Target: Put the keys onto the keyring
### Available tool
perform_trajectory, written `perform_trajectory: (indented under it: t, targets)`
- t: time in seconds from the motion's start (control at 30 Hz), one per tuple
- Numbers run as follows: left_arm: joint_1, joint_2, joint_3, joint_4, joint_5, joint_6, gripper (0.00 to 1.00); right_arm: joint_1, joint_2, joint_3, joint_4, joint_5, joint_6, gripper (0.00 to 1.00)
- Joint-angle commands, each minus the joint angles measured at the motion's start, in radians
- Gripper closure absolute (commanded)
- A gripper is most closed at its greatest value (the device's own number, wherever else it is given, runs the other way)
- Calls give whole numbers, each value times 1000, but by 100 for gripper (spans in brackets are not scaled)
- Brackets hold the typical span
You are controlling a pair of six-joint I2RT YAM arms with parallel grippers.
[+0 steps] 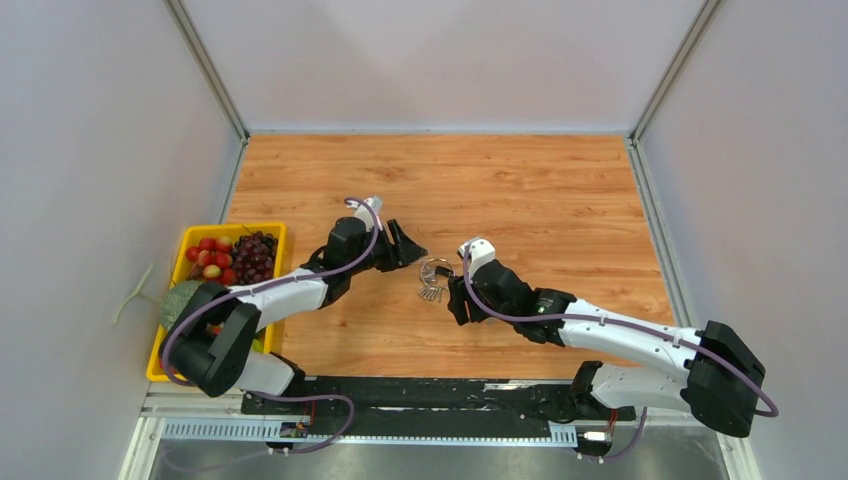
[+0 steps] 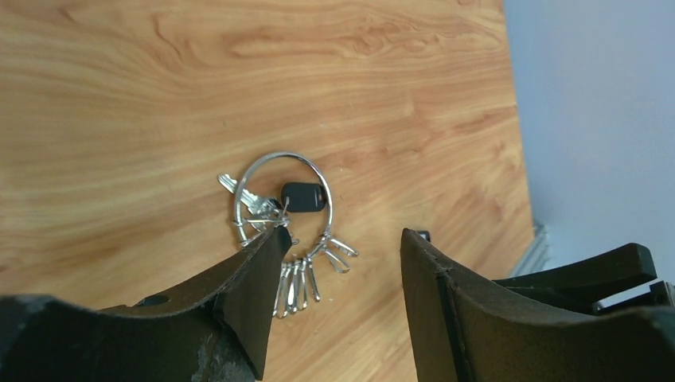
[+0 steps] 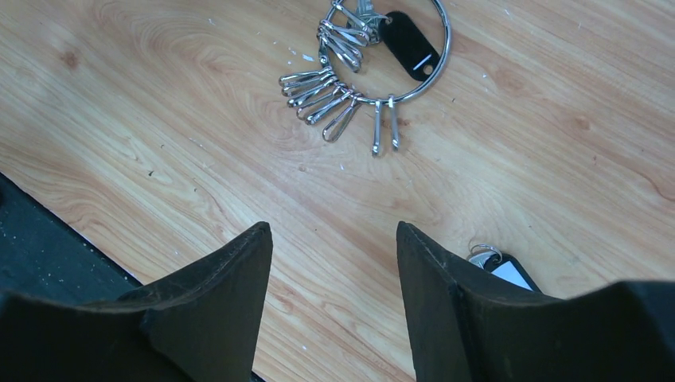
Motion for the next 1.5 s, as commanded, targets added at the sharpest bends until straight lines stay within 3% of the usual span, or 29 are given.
perform_trajectory:
  t: [0.0,0.33,0.7,0.87,1.47]
  targets:
    - [-3,-83,58,-293,-122,199,36,-6,-9,17,27,28,9,38]
    - [-4,-305,-42,-176,0,193,34,-7,67,47,53,44,30,40]
    - [-3,-505,-134,-228,7,254,34,-76,213,105,86,78,-22,53]
    - [-4,-527,-162,-204,8,279,33,-105,257,116,93,59,-54,61]
    - [-4,-521,-210,-160,19,309,32,-117,413,164,111,52,-110,67]
